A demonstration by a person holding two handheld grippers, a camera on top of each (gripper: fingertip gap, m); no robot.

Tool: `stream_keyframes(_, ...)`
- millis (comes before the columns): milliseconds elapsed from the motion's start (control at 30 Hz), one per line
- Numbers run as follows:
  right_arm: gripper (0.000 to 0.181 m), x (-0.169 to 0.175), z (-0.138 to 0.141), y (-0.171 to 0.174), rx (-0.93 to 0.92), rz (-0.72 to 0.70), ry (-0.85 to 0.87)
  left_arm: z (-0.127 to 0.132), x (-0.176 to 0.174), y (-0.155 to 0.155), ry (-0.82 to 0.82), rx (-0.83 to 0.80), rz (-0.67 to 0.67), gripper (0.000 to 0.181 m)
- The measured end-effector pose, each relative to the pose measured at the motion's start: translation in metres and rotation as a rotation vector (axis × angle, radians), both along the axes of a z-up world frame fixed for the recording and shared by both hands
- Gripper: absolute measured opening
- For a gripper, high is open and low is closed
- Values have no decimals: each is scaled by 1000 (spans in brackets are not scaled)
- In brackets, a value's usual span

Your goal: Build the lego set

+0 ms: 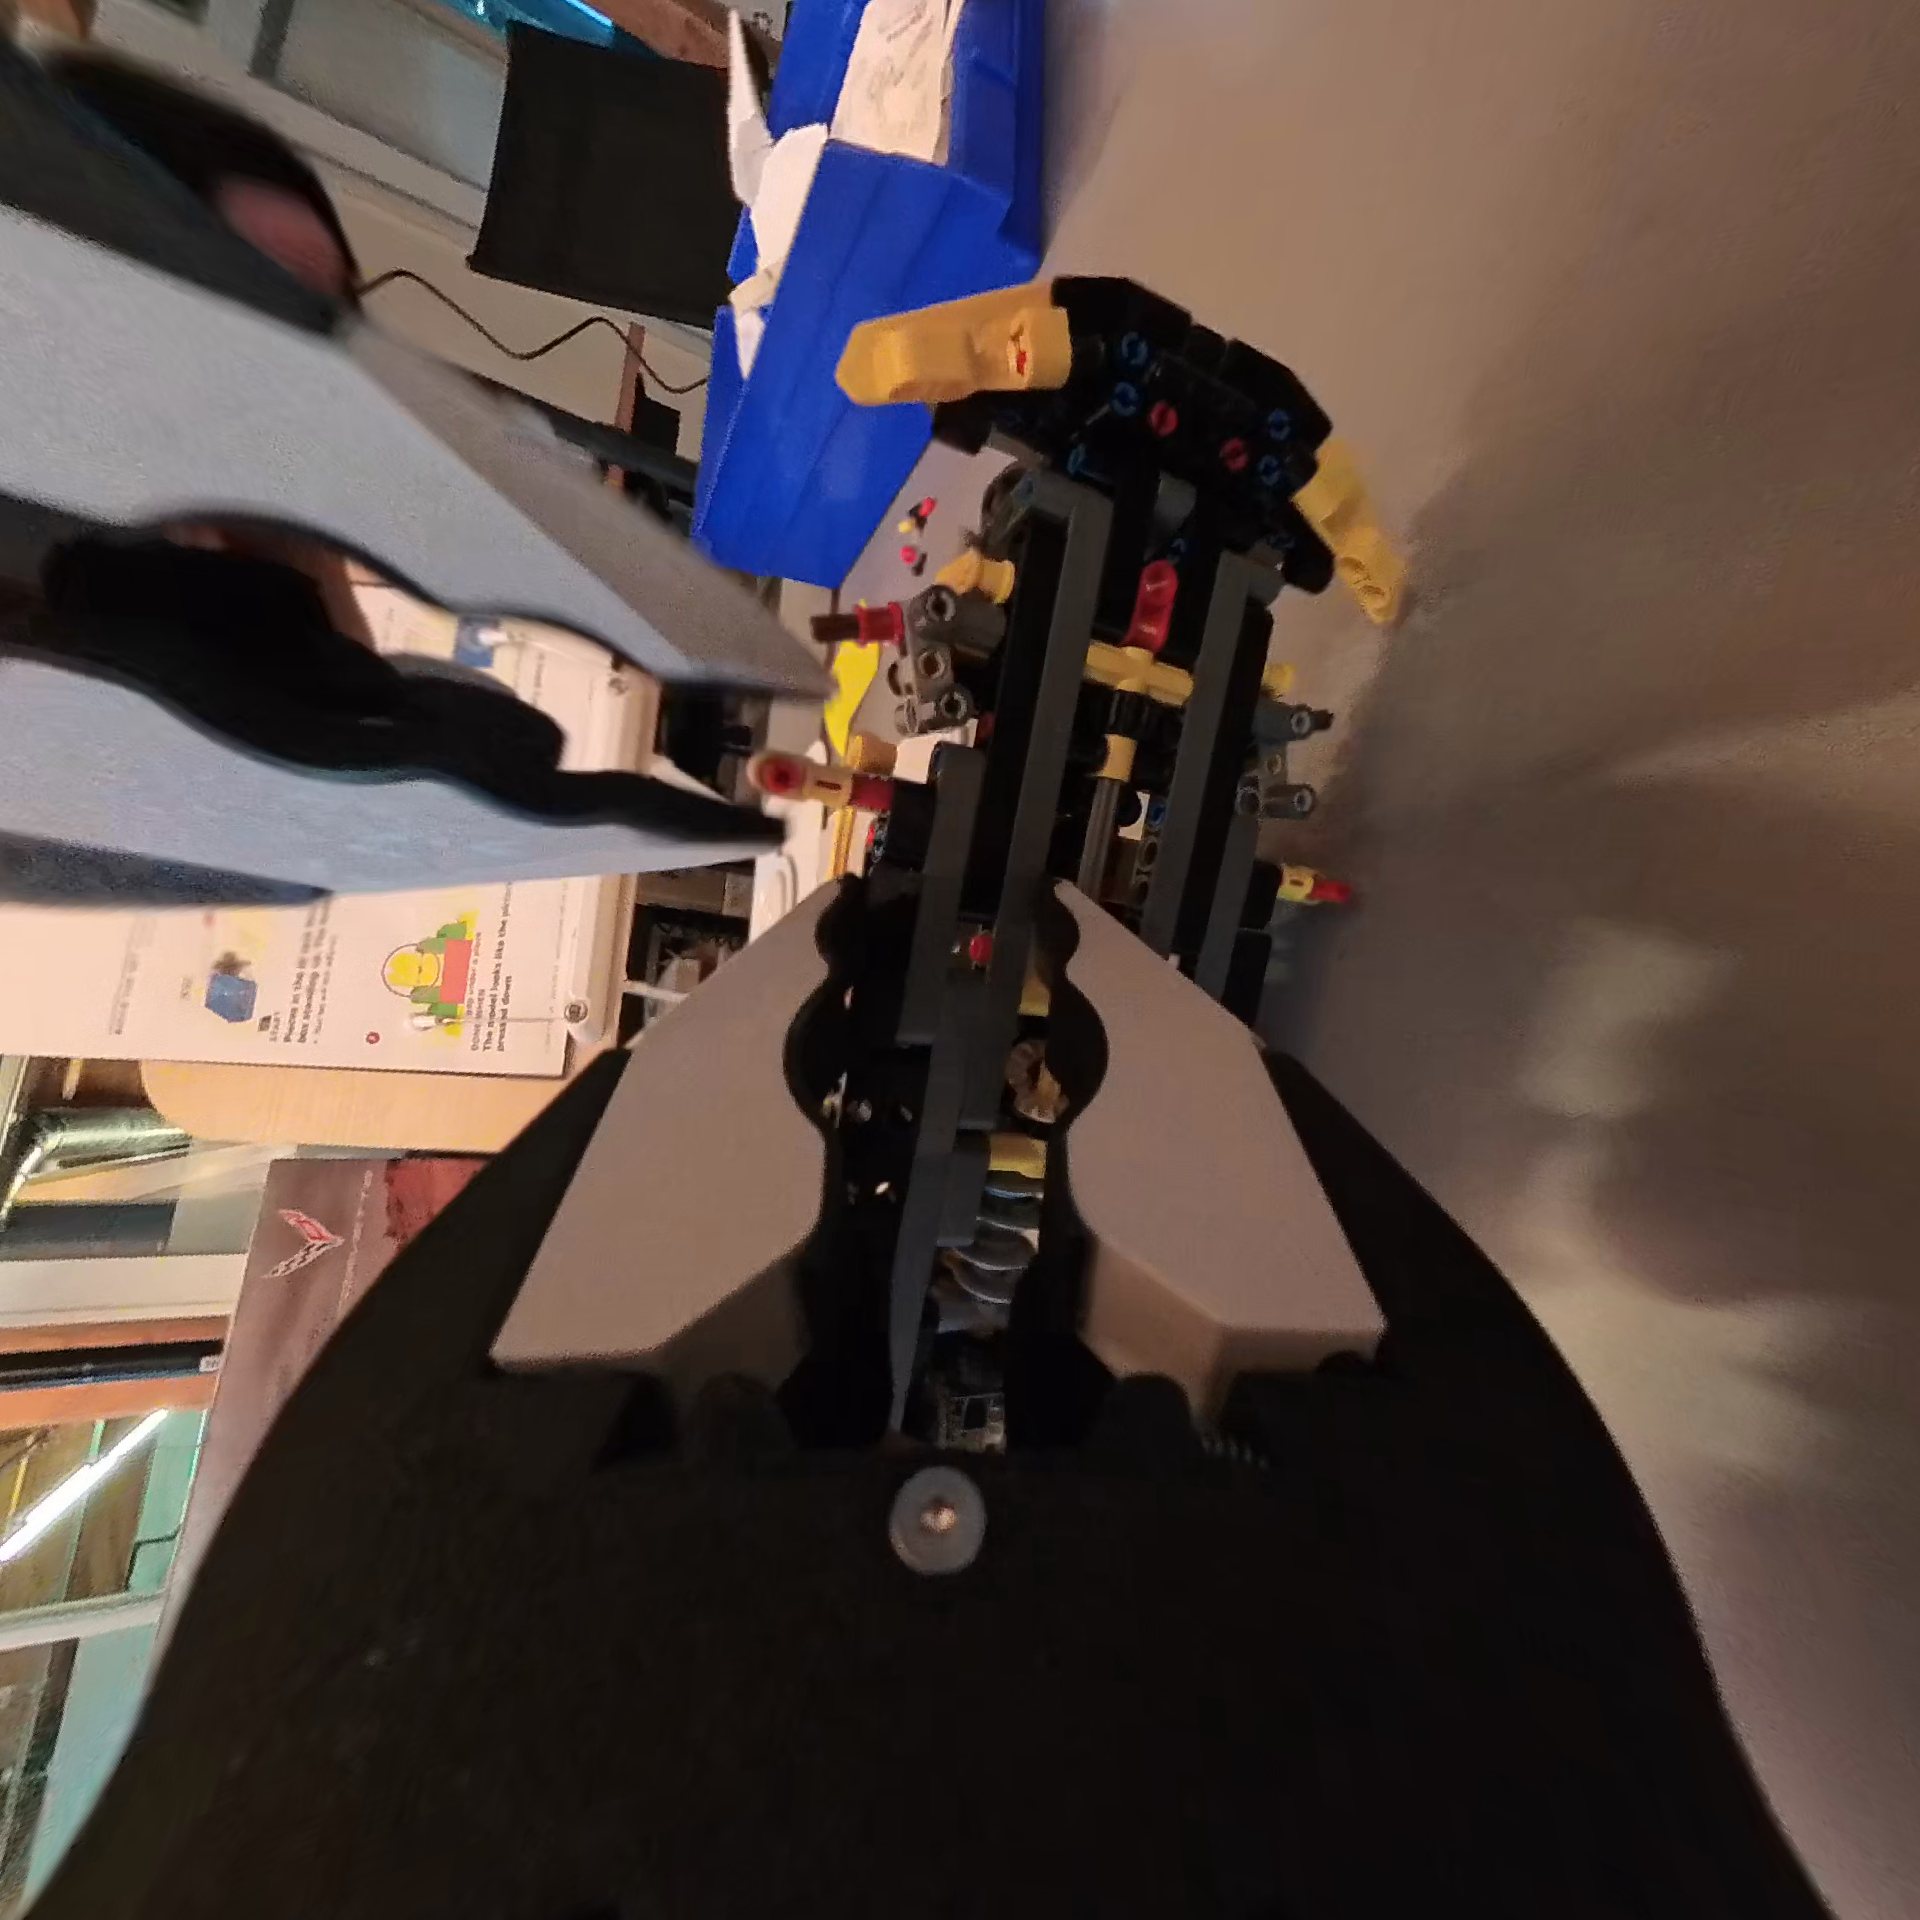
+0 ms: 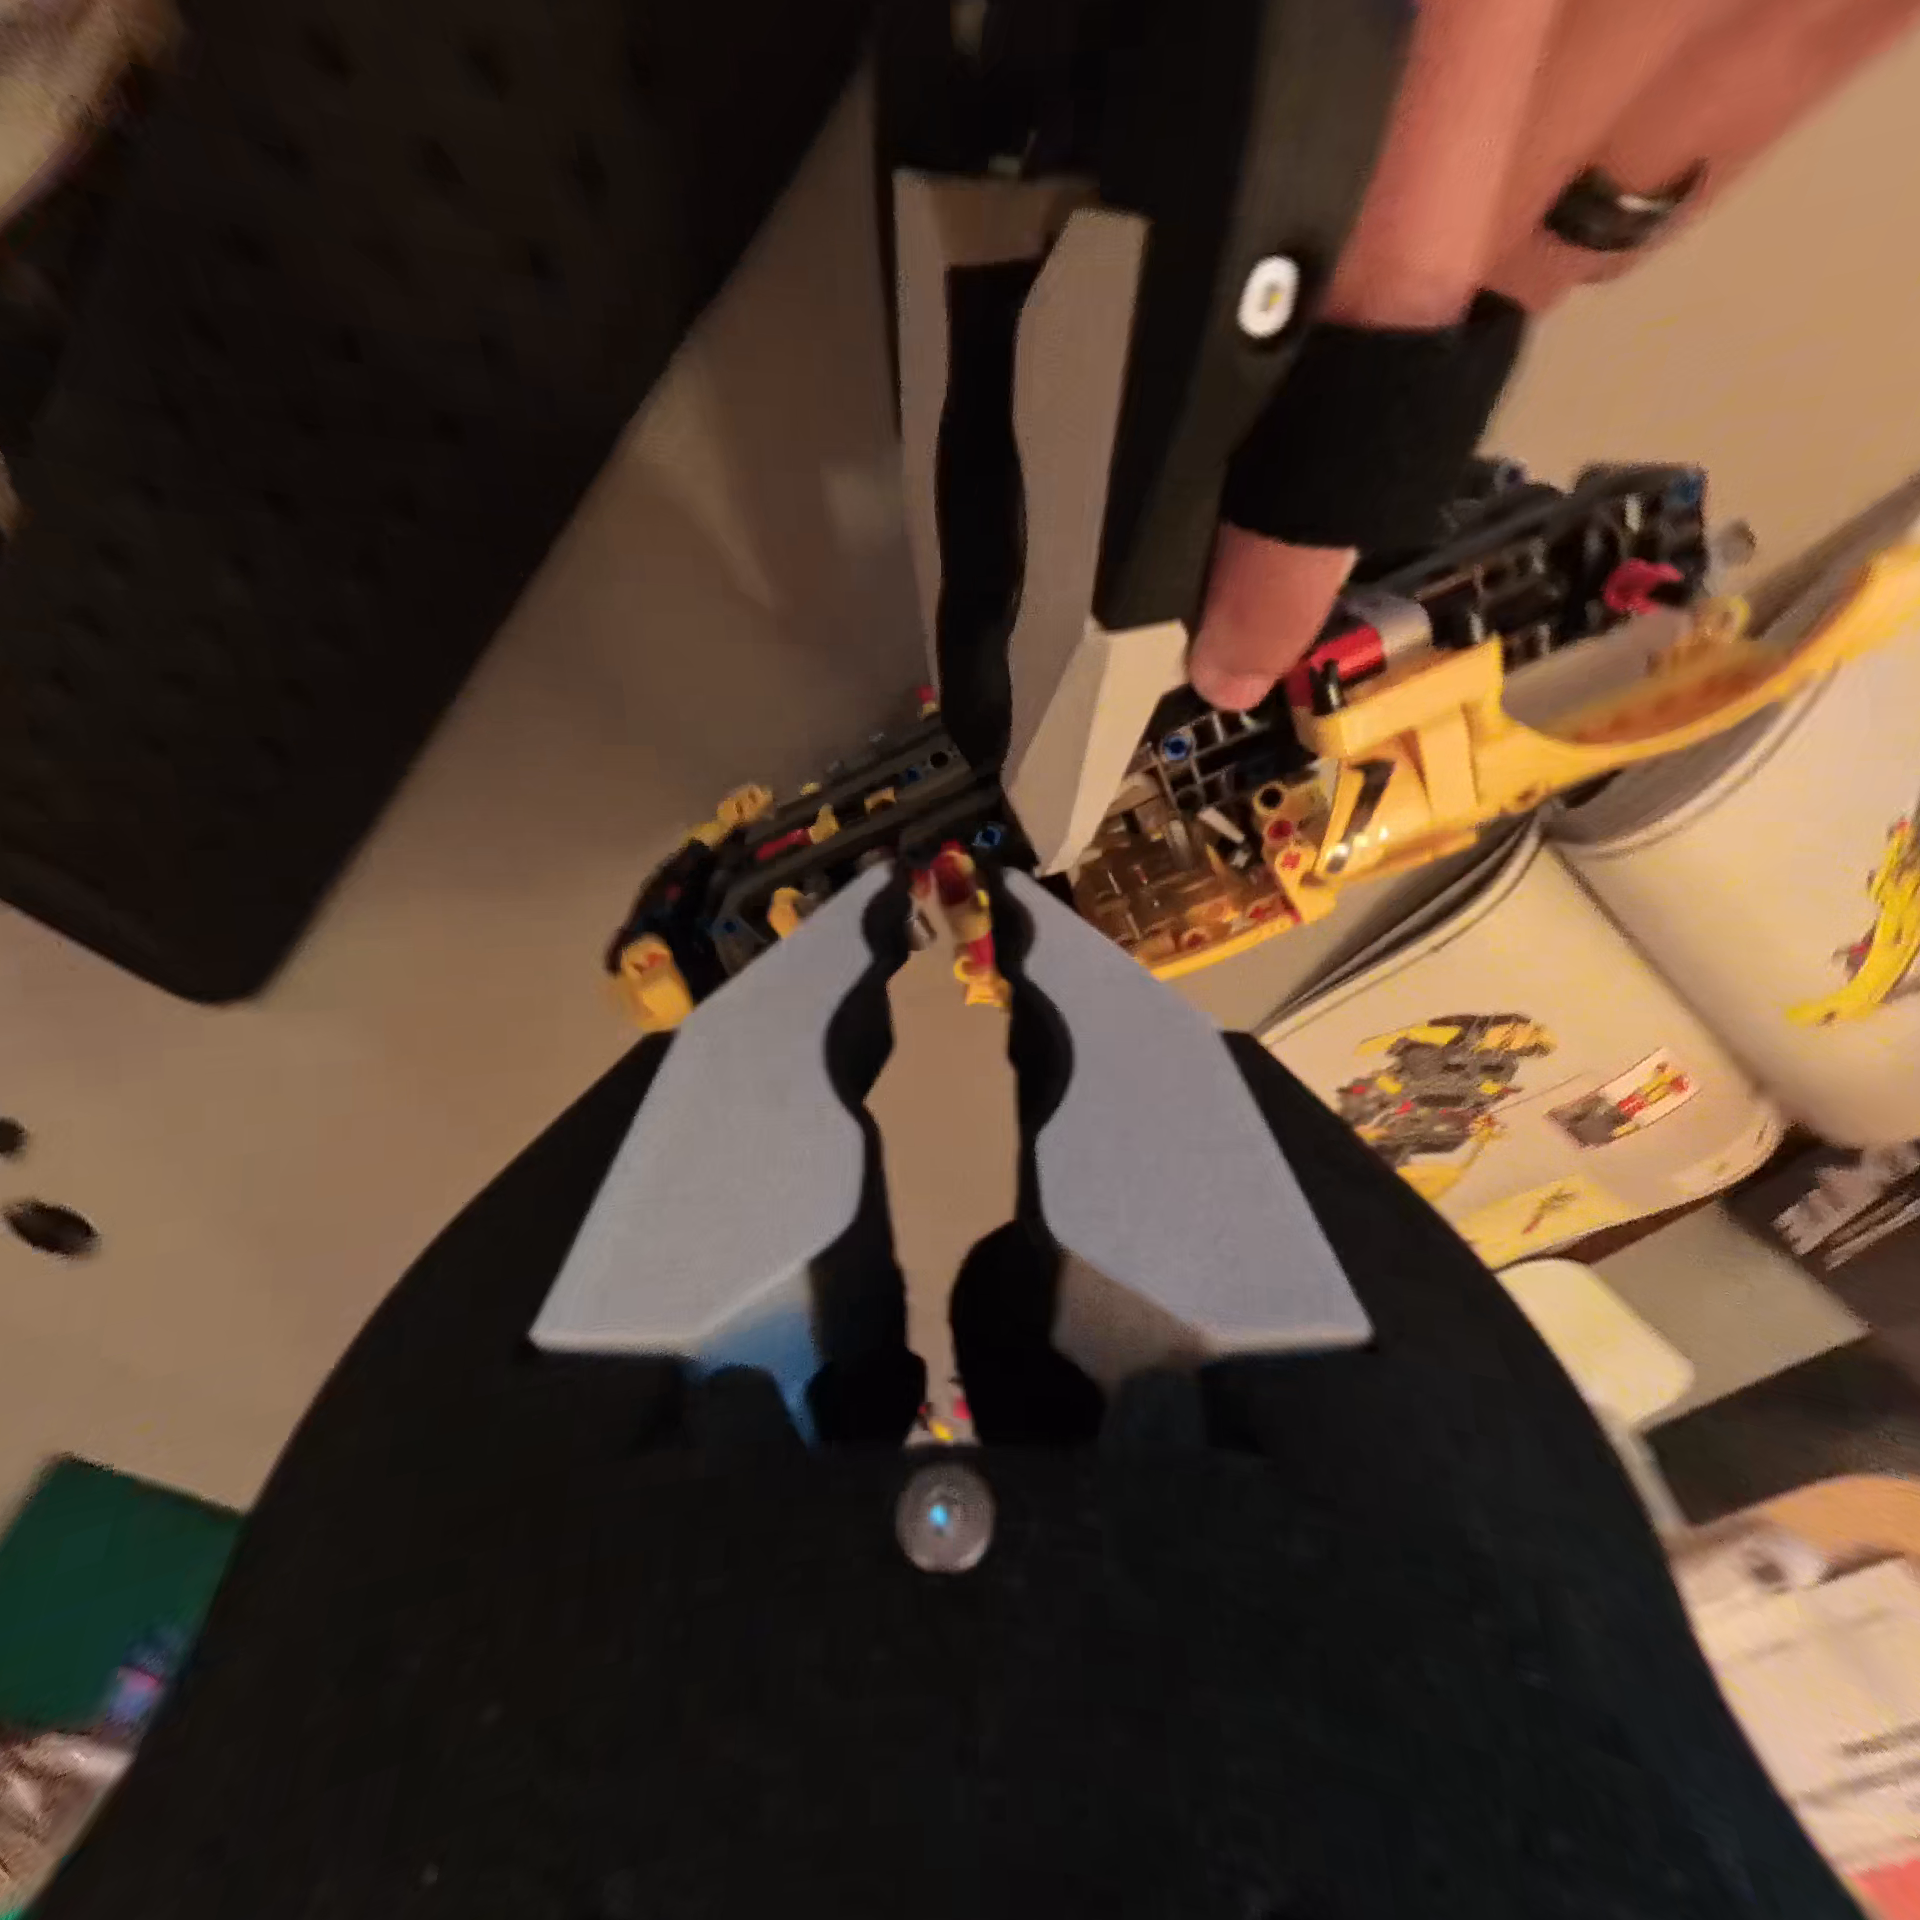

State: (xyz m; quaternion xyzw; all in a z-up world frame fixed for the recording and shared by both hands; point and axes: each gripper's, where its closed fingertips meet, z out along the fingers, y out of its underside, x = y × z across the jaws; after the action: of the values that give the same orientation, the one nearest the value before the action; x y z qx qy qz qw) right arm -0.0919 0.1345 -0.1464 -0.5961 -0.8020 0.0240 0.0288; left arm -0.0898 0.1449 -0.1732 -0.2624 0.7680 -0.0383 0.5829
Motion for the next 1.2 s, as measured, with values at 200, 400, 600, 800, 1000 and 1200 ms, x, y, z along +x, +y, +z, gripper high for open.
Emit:
stream_keyframes(200, 32, 16, 36, 15, -8, -674, 394, 7, 2, 11, -44, -58, 71, 33)
stream_keyframes(400, 45, 9, 36, 16, 113, -1163, 883, 16, 5, 22, -125, -55, 178, 33)
stream_keyframes(600, 45, 34, -5, 17, 565, -1251, 697, 3, 12, 11, -106, 46, 193, 33)
stream_keyframes(800, 33, 35, -24, 4, 581, -1161, 591, -2, 16, -1, -96, 88, 172, 33)
stream_keyframes(1000, 26, 34, -27, 3, 450, -876, 380, -2, 16, 0, -94, 53, 177, 34)
stream_keyframes(1200, 28, 31, -24, 0, 207, -872, 353, -2, 17, 1, -91, 10, 192, 35)
